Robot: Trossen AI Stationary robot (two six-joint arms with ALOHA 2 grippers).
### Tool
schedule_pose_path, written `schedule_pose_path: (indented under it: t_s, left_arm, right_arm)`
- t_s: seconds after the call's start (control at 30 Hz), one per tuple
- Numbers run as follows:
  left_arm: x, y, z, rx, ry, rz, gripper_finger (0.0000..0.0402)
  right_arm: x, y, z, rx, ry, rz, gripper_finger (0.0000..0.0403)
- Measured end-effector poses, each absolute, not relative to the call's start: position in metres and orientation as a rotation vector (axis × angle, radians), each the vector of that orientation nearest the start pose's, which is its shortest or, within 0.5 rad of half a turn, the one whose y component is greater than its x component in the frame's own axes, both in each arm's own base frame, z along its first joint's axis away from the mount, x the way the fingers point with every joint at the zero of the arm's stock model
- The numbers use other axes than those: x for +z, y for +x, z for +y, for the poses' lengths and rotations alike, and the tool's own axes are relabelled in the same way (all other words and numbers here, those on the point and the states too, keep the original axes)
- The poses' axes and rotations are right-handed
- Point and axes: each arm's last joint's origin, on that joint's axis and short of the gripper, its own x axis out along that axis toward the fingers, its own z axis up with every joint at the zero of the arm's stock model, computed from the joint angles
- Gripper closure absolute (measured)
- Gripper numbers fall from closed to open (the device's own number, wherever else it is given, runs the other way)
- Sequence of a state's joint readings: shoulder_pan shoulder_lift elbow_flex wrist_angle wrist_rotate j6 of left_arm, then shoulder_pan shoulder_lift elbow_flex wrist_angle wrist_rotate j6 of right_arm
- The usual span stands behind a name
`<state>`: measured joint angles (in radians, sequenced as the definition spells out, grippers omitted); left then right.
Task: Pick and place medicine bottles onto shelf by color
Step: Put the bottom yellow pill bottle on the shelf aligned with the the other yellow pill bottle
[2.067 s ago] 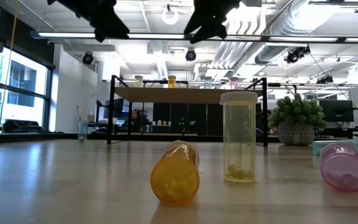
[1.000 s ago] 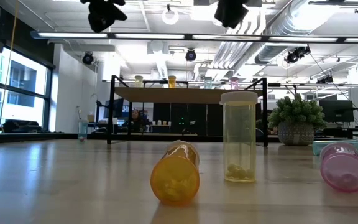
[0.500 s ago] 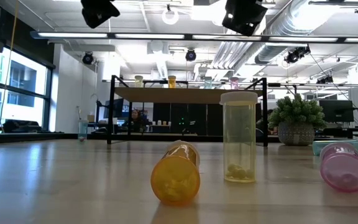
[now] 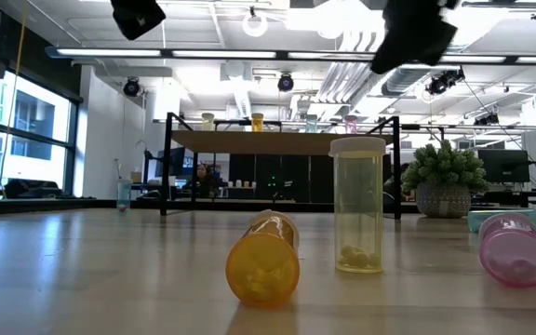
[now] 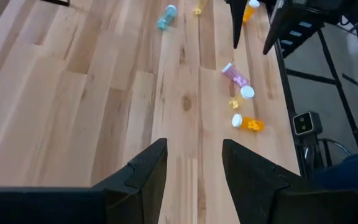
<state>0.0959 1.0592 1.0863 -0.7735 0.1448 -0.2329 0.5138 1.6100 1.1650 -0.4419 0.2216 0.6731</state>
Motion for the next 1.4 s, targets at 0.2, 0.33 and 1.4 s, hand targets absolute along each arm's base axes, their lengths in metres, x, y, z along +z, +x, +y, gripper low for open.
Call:
schedule_pose_path:
  t_s: [0.2,0.33,1.4]
  left_arm:
    - [0.338,0.207,0.017,0.067,-0.297,0.697,0.0257]
    - [0.341,0.21,0.019,0.111,-0.276,0.648,0.0257]
    - [0.346,0.213,0.022,0.215,-0.238,0.578,0.0257]
  right_arm:
    - [0.227,0.279,0.18,-0.106,0.312,0.827,0.0182]
    - [0.215,0.27,0.19,-0.101,0.298,0.771,0.0182]
    - [0.138,0.263,0.191,0.067,0.171,0.58,0.0182]
